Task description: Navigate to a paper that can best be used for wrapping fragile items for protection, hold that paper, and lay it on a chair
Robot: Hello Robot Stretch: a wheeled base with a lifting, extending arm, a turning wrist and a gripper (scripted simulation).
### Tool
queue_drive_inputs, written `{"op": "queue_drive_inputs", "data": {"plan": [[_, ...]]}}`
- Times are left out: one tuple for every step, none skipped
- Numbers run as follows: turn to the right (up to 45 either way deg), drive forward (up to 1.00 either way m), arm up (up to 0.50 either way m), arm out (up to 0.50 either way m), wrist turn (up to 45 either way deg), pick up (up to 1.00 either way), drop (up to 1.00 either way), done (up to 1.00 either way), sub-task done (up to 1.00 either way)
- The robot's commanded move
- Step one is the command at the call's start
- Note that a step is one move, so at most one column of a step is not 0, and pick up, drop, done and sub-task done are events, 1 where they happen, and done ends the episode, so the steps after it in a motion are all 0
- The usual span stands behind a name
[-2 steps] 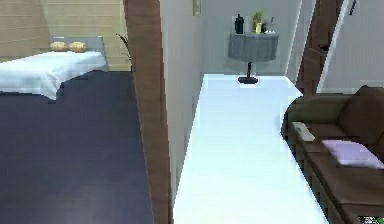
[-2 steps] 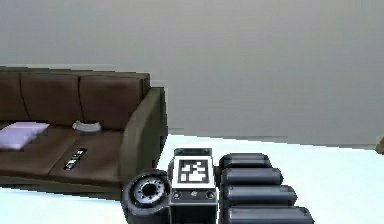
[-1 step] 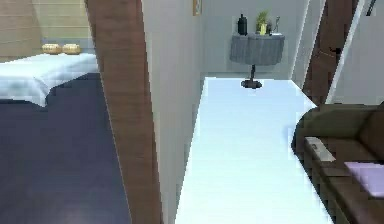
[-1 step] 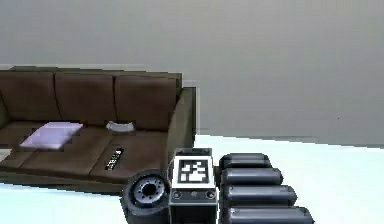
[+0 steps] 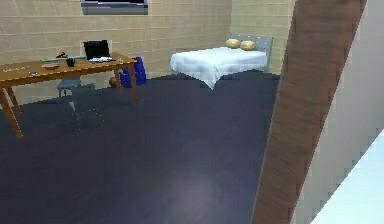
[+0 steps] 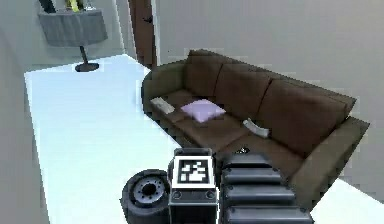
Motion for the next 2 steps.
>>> {"op": "queue_drive_inputs", "data": {"plan": [[-21.0, 0.0, 0.0, 0.0, 0.0, 0.0, 0.0, 0.0, 0.0], [0.0, 1.0, 0.0, 0.0, 0.0, 0.0, 0.0, 0.0, 0.0]]}}
